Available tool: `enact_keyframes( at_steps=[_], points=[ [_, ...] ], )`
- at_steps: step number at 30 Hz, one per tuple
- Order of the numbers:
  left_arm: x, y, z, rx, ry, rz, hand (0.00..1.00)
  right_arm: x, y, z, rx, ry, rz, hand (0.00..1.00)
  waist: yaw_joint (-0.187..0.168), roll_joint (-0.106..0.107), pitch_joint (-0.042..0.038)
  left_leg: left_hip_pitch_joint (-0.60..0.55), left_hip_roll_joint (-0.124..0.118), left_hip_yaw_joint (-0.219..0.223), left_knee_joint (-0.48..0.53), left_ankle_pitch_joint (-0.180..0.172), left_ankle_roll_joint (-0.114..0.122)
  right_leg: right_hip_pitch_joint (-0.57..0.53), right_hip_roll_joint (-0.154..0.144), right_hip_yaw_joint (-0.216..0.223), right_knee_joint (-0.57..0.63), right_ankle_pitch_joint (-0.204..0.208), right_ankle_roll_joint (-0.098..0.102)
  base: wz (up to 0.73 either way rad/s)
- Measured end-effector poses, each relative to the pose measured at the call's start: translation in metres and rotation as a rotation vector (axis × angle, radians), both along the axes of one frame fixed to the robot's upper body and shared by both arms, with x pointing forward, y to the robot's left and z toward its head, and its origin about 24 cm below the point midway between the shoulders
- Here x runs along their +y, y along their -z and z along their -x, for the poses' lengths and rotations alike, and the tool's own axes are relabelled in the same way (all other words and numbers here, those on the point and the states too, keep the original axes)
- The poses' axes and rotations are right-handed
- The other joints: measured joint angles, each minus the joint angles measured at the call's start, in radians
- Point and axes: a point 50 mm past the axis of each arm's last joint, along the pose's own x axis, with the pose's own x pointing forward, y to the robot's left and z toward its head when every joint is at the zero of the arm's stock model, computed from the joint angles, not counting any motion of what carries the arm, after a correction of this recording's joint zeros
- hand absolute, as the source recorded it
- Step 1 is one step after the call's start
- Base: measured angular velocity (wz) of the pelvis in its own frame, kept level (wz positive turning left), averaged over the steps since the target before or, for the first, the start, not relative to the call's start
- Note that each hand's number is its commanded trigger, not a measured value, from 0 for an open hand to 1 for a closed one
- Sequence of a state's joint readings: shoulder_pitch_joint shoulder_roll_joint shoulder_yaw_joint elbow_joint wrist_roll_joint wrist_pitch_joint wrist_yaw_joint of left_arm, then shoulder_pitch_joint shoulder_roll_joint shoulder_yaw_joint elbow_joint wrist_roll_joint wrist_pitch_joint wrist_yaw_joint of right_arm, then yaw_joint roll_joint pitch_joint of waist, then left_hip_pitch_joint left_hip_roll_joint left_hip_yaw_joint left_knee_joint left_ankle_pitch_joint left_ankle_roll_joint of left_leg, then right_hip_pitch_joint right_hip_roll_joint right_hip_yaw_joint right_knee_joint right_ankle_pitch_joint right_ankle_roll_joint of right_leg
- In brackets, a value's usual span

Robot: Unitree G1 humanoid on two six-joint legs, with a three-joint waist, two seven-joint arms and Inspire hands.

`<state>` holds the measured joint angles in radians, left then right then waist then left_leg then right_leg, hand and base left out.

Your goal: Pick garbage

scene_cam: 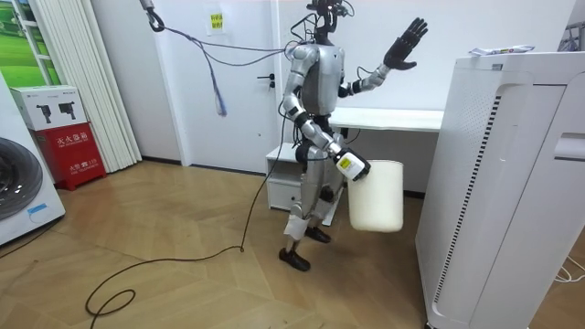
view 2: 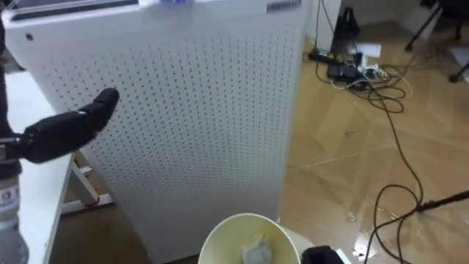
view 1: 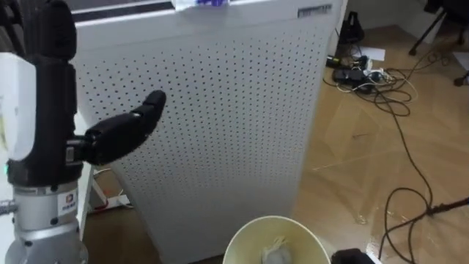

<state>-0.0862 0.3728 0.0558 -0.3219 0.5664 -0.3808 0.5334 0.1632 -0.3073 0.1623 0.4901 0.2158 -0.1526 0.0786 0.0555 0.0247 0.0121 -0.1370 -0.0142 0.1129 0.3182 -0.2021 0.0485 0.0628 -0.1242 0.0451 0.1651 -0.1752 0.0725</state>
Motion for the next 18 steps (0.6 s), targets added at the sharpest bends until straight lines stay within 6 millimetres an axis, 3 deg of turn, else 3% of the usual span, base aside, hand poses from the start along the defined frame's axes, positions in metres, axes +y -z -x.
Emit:
enact_keyframes(
  at_steps=[1, 2, 4, 6, 7, 9, 13, 18],
  points=[
    [-0.001, -0.003, 0.000, -0.020, -0.001, -0.005, 0.00, -0.004, 0.000, 0.001, 0.003, 0.019, 0.005, 1.00, 0.006, -0.003, -0.0014, -0.007, 0.000, 0.023, 0.012, 0.021, 0.006, -0.013, -0.010, 0.002, 0.009, -0.014, 0.015, 0.37],
    [-0.001, -0.003, 0.001, -0.035, -0.012, -0.002, 0.00, -0.003, 0.001, 0.001, 0.007, 0.023, 0.003, 1.00, 0.039, 0.001, -0.0021, 0.010, 0.000, 0.057, 0.000, 0.028, 0.014, -0.018, -0.015, -0.030, 0.009, -0.012, 0.021, -0.07],
    [0.003, -0.004, 0.001, -0.051, -0.047, -0.012, 0.00, 0.003, 0.003, 0.002, 0.013, -0.005, 0.006, 1.00, 0.065, 0.006, -0.0001, 0.043, -0.001, 0.045, -0.018, 0.028, 0.014, -0.006, -0.009, -0.087, -0.006, 0.000, 0.018, -0.27],
    [0.005, -0.005, 0.001, -0.060, -0.082, -0.027, 0.00, 0.008, 0.000, 0.001, 0.001, -0.045, 0.007, 1.00, 0.068, 0.014, 0.0016, 0.067, -0.003, 0.015, -0.032, 0.026, 0.012, -0.012, 0.005, -0.118, -0.036, 0.025, 0.008, -0.20],
    [0.006, -0.005, 0.001, -0.064, -0.099, -0.047, 0.00, 0.009, -0.003, 0.003, -0.010, -0.058, 0.007, 1.00, 0.064, 0.024, -0.0047, 0.084, -0.003, 0.017, -0.051, 0.028, 0.009, -0.003, 0.008, -0.132, -0.031, 0.029, 0.007, -0.07],
    [0.007, -0.011, 0.000, -0.097, -0.129, -0.100, 0.00, 0.011, -0.005, 0.003, -0.018, -0.079, 0.010, 1.00, 0.055, 0.043, -0.0086, 0.107, -0.004, 0.019, -0.077, 0.031, 0.002, 0.009, 0.013, -0.130, -0.031, 0.029, 0.007, -0.08],
    [0.006, -0.027, -0.004, -0.169, -0.150, -0.156, 0.00, 0.011, -0.003, 0.005, 0.010, -0.096, 0.006, 1.00, 0.057, 0.050, -0.0092, 0.128, 0.000, 0.023, -0.099, 0.035, -0.003, 0.011, 0.018, -0.128, -0.027, 0.030, 0.005, -0.09],
    [0.006, -0.038, -0.006, -0.213, -0.170, -0.178, 0.00, 0.004, -0.004, 0.005, 0.025, -0.104, 0.029, 1.00, 0.058, 0.057, -0.0032, 0.139, 0.000, 0.023, -0.117, 0.034, -0.003, 0.007, 0.021, -0.129, -0.023, 0.033, 0.000, -0.06]
  ],
)
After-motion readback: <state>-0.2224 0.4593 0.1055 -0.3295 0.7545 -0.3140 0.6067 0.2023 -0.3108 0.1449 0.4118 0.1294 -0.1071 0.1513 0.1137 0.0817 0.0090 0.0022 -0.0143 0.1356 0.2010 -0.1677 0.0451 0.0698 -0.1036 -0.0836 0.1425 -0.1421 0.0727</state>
